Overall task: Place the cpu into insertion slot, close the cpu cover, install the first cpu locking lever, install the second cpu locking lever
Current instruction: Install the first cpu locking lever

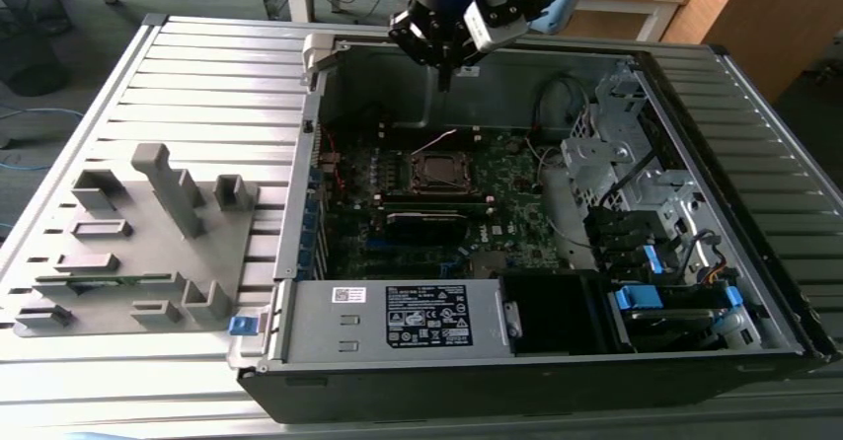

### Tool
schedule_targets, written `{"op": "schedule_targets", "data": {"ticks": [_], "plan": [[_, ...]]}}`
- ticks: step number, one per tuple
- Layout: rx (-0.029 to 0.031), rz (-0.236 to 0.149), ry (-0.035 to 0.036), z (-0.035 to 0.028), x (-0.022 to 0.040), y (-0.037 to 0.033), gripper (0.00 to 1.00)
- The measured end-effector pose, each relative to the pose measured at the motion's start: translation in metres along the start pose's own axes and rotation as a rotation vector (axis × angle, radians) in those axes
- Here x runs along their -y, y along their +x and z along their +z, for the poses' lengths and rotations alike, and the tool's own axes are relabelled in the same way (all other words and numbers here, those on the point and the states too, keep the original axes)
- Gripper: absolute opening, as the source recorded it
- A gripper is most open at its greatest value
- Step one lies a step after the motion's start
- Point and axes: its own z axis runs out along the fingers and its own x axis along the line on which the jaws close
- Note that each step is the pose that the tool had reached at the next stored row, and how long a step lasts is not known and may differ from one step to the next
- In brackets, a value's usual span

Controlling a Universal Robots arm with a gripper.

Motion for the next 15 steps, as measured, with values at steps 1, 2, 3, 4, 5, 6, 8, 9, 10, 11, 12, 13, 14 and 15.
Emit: {"op": "schedule_targets", "data": {"ticks": [1,2,3,4,5,6,8,9,10,11,12,13,14,15], "plan": [[0.0001,0.0,-0.0002,0.0002,0.0,0.0001,0.1],[0.0001,0.0,-0.0002,0.0003,0.0,0.0001,0.1],[0.0001,0.0,-0.0002,0.0003,0.0,0.0001,0.1],[0.0,0.0,-0.0001,0.0003,0.0,0.0001,0.1],[0.0002,0.0,-0.0004,0.0007,0.0001,0.0001,0.1],[0.0003,0.0,-0.0006,0.0013,0.0001,0.0002,0.1],[0.0001,0.0,-0.0002,0.0024,0.0003,0.0002,0.1],[0.0001,0.0,-0.0003,0.0033,0.0004,0.0003,0.1],[0.0001,0.0,-0.0002,0.0041,0.0006,0.0004,0.1],[0.0001,0.0,-0.0003,0.0049,0.0007,0.0004,0.1],[0.0001,0.0,-0.0003,0.0057,0.0008,0.0005,0.1],[0.0001,0.0,-0.0002,0.0064,0.0009,0.0005,0.1],[0.0001,0.0,-0.0002,0.0071,0.001,0.0006,0.1],[0.0001,0.0,-0.0002,0.0078,0.0011,0.0006,0.1]]}}
